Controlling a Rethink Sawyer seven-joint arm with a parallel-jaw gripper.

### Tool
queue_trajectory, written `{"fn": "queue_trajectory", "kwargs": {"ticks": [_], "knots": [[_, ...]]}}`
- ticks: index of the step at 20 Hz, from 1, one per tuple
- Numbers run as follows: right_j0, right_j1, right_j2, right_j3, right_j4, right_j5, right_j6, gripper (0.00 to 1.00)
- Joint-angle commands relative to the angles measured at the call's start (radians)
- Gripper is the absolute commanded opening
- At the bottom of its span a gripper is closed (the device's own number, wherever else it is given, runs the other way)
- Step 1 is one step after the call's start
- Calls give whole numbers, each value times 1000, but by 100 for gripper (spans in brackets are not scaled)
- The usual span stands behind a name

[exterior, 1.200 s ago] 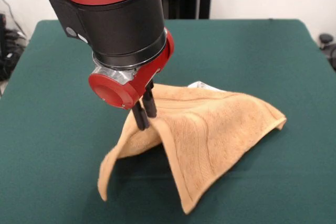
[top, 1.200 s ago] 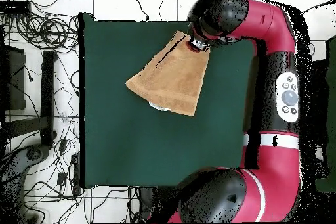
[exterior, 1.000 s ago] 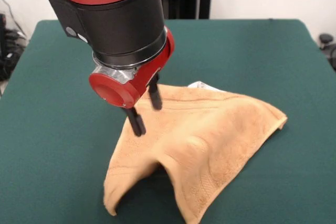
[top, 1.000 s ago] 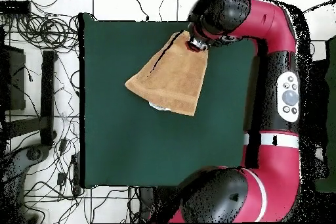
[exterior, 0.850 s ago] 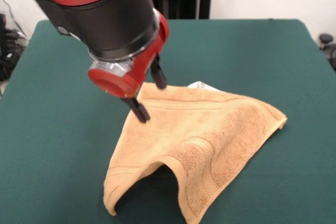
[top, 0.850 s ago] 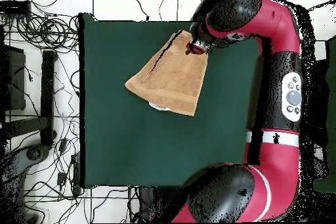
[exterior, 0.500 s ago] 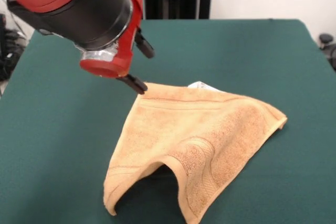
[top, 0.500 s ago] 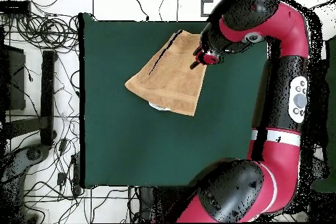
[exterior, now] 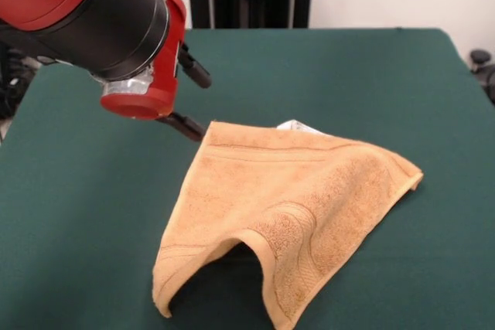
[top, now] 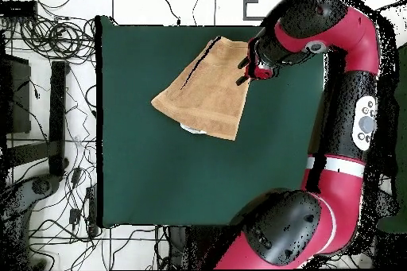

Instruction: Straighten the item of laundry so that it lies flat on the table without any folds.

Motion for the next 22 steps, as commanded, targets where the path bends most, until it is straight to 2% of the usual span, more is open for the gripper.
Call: {"fn": "queue_trajectory", "kwargs": {"ticks": [1,14,22], "knots": [[39,7,101,11,0,37,-205,100],[54,26,105,-4,-17,-26,-169,100],[66,40,86,32,-8,-212,-124,100]]}}
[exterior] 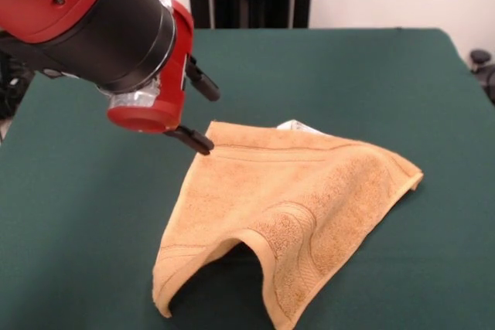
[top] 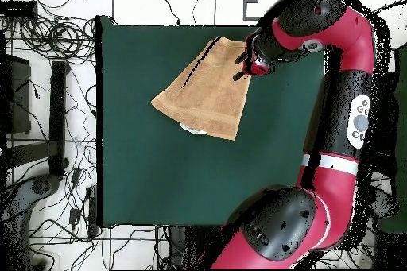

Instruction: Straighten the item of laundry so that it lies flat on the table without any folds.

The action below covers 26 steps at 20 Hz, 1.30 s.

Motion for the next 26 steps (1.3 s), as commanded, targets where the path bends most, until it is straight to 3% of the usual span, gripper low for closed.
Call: {"fn": "queue_trajectory", "kwargs": {"ticks": [1,5,13,18,26], "knots": [[57,14,54,75,-9,-219,-127,100],[57,5,14,146,-24,-369,-117,100],[85,25,-12,135,3,-603,153,100],[72,6,-32,188,25,-728,203,100],[109,25,-72,133,25,-603,269,100]]}}
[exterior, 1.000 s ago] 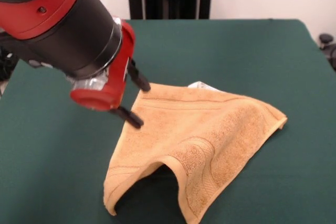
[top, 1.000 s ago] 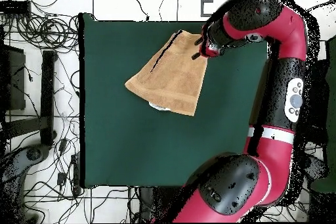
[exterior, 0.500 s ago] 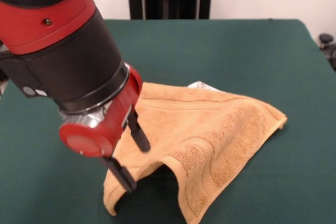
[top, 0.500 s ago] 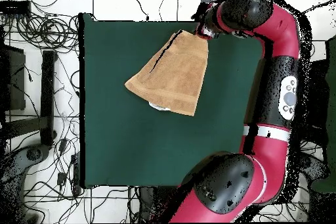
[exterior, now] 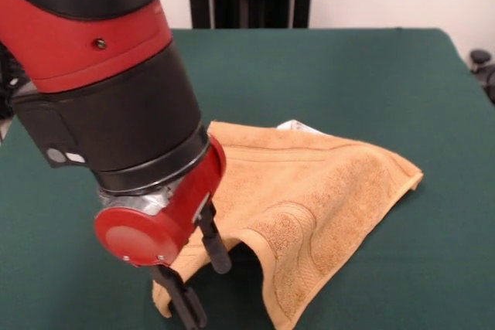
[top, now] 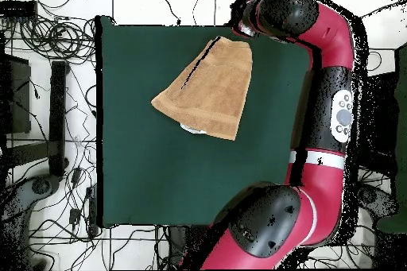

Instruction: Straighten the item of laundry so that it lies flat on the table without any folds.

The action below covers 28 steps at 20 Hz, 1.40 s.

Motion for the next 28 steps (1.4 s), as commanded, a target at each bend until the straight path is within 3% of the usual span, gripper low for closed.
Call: {"fn": "queue_trajectory", "kwargs": {"ticks": [1,5,11,15,28], "knots": [[64,19,-57,101,16,65,283,100],[74,40,-73,78,20,122,297,100],[118,111,-59,-63,-6,415,286,100],[132,142,-28,-129,-40,542,301,100],[135,162,14,-158,-47,620,315,100]]}}
